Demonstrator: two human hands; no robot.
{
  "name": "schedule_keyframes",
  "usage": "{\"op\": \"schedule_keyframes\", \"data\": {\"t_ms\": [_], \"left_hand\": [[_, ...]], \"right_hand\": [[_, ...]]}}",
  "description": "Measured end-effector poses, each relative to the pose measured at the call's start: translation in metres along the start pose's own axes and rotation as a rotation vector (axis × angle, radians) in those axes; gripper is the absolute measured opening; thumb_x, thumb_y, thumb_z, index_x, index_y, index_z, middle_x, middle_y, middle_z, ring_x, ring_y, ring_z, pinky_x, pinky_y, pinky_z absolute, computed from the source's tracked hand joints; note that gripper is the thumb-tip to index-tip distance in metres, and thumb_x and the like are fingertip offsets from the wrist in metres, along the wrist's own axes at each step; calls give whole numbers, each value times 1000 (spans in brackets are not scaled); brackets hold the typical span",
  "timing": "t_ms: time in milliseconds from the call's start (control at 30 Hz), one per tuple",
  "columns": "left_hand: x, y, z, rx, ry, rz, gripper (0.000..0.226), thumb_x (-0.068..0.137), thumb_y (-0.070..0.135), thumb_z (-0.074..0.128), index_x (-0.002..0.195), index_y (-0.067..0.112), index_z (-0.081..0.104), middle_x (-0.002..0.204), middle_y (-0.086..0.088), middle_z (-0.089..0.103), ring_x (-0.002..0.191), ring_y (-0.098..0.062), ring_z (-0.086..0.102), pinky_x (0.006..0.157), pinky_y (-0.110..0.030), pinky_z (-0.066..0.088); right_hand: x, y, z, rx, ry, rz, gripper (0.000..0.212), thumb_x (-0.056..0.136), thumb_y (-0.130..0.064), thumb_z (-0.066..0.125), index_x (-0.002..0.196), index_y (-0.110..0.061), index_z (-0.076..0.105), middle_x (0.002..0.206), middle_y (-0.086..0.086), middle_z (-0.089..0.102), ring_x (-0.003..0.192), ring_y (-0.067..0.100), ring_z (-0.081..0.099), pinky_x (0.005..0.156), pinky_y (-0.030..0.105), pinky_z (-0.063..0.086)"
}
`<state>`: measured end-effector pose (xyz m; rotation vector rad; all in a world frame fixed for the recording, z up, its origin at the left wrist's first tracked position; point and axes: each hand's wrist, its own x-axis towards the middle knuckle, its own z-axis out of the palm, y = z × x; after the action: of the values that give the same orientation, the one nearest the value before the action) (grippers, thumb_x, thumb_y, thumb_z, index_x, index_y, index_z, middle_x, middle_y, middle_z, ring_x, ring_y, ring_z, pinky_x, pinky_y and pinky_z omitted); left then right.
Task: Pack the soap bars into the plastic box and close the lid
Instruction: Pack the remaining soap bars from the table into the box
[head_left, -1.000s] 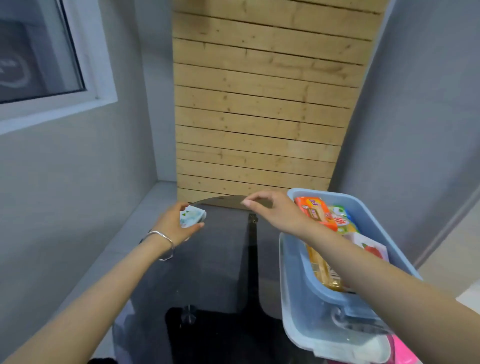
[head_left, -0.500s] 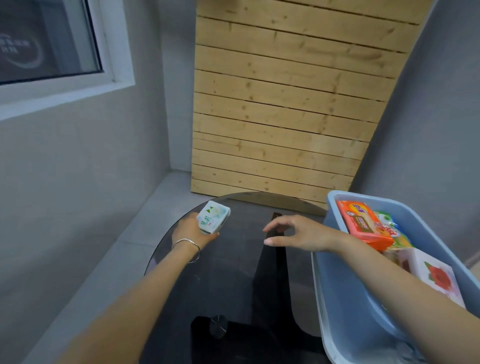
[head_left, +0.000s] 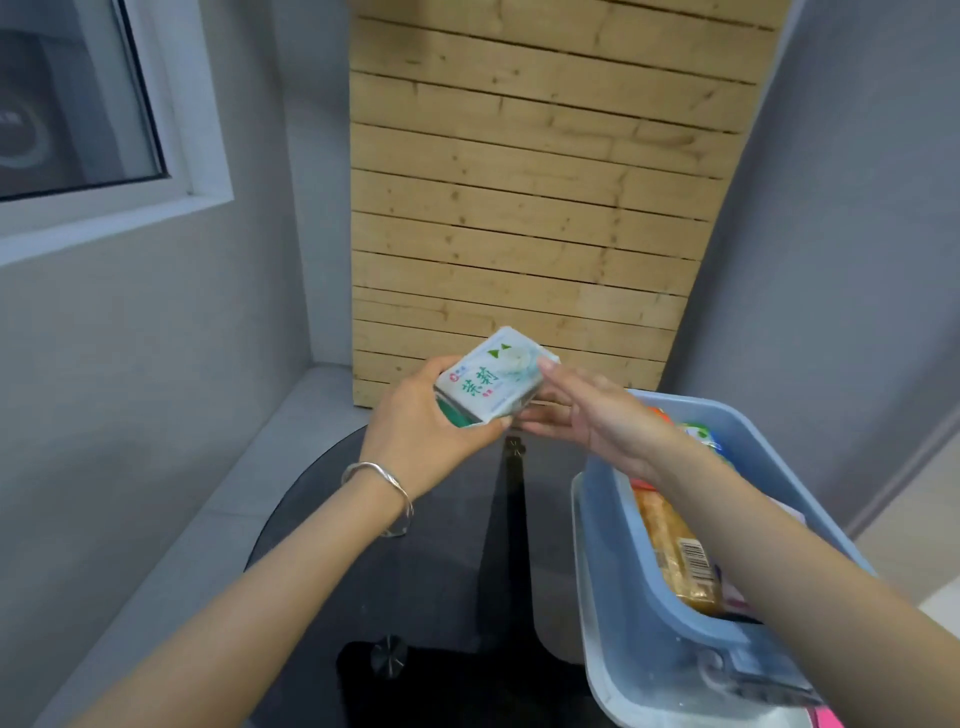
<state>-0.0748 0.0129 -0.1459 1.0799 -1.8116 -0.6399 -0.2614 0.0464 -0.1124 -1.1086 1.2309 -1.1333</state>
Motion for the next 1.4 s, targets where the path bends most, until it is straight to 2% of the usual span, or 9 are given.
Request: {"op": "schedule_keyframes", "data": {"t_ms": [100, 233, 333, 633, 767, 867, 1067, 1267, 1400], "left_hand": [[-9, 42, 13, 4, -37, 59, 62, 49, 68, 70, 101, 41, 51, 88, 23, 64, 82, 4, 62, 66, -30, 57], [-23, 77, 44, 2, -161, 122, 68, 53, 81, 56, 110, 46, 45, 94, 26, 62, 85, 9, 60, 65, -26, 57], [-33, 83, 68, -185, -278, 82, 68, 68, 78, 46, 122, 38, 47, 114, 22, 61, 103, 4, 58, 83, -27, 54], [-46, 74, 111, -116, -481, 62, 62, 88, 46, 51, 142, 36, 24, 132, 22, 33, 126, 5, 20, 104, -24, 24], [-43, 72, 120, 15, -554, 132, 70, 82, 45, 60, 142, 32, 26, 140, 14, 34, 130, 5, 15, 112, -28, 22], [-41, 70, 122, 100, -579, 163, 70, 79, 50, 62, 140, 33, 31, 142, 9, 35, 137, -8, 18, 114, -36, 23], [-42, 78, 125, 287, -727, 253, 96, 62, 76, 57, 142, 42, 17, 151, 18, 20, 140, -3, 7, 117, -37, 3], [-40, 83, 128, 357, -737, 307, 105, 58, 76, 62, 144, 38, 14, 146, 16, 25, 131, -2, 16, 114, -32, 7], [-38, 83, 129, 358, -732, 304, 103, 60, 73, 64, 145, 37, 17, 147, 15, 25, 133, -5, 16, 104, -23, 7]], "right_hand": [[-21, -20, -23, 26, 106, -59, 32, 91, -28, 59, 117, -10, 57, 100, 11, 69, 70, 14, 70, 64, 23, 59], [-54, -22, -68, 23, 191, -91, 24, 90, -26, 60, 110, -14, 60, 97, 9, 73, 73, 16, 70, 60, 24, 57], [-74, -14, -101, -4, 214, -75, 11, 90, -22, 58, 100, -17, 59, 87, 4, 75, 68, 14, 71, 55, 23, 55], [-97, 11, -128, -317, -49, 51, 9, 91, -22, 58, 99, -19, 60, 85, -2, 72, 73, 8, 68, 54, 17, 49], [-99, 16, -127, -732, -13, -104, 29, 89, -24, 63, 116, -15, 61, 110, 7, 65, 93, 19, 64, 76, 23, 54], [-106, 16, -130, -898, 44, -211, 41, 87, -27, 65, 126, -19, 56, 123, -4, 59, 107, 1, 55, 92, 13, 44], [-136, 15, -161, -988, -124, -17, 69, 76, -37, 75, 135, -35, 39, 123, -32, 44, 107, -27, 42, 86, -6, 32], [-138, 35, -164, -1362, -143, 10, 109, 69, -62, 69, 150, -35, 3, 145, -17, 21, 135, 5, 13, 120, 34, 4], [-132, 39, -163, -1403, -86, -96, 107, 66, -61, 72, 151, -29, 15, 148, -12, 29, 137, 7, 19, 120, 38, 5]]}}
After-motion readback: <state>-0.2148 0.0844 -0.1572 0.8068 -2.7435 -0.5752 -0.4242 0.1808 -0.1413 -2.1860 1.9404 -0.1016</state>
